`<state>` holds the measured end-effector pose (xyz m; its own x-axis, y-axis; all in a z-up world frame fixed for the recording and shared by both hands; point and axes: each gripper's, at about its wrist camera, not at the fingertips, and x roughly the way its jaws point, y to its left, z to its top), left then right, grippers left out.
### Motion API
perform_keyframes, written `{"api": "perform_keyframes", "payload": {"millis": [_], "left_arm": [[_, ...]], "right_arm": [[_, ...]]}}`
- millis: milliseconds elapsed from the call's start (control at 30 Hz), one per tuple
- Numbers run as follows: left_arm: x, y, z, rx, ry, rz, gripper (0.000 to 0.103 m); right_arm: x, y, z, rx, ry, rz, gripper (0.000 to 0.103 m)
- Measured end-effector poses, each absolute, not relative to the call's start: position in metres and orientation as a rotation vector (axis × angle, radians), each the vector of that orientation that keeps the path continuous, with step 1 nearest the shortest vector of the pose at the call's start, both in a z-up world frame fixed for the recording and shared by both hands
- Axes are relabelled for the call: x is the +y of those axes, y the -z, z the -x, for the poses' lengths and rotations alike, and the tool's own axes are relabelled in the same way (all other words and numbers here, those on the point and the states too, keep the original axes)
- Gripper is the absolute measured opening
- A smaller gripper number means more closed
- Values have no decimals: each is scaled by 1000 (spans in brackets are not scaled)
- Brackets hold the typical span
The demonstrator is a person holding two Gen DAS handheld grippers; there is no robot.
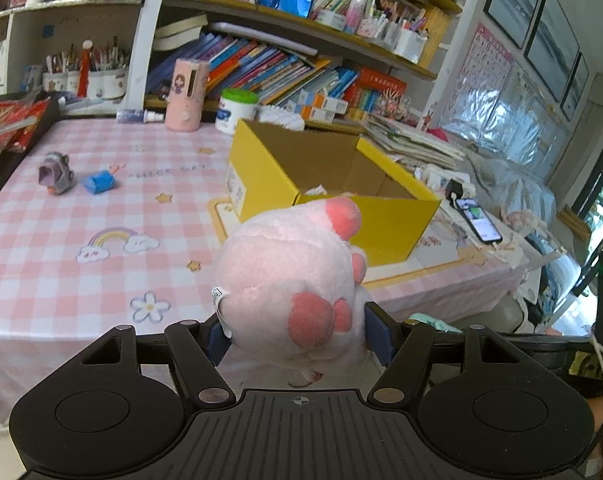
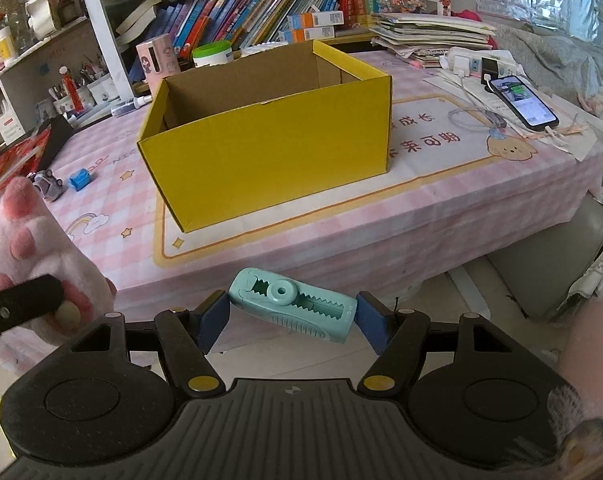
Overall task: Organize objects
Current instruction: 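Carry the pig in the left tool and clip in the right tool over the yellow box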
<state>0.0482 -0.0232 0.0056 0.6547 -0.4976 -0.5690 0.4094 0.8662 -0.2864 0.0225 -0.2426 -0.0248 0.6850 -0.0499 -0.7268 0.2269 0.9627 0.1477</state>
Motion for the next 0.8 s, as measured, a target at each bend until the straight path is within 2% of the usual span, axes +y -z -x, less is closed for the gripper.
{"api": "perform_keyframes", "payload": {"millis": [433, 800], "left_arm": [[-52, -39, -84, 535, 524, 150, 67], [-98, -45, -132, 493, 503, 135, 67]], "right_arm": [[-278, -17, -59, 643, 148, -201, 67], [-321, -46, -118, 547, 106, -163, 67]]}}
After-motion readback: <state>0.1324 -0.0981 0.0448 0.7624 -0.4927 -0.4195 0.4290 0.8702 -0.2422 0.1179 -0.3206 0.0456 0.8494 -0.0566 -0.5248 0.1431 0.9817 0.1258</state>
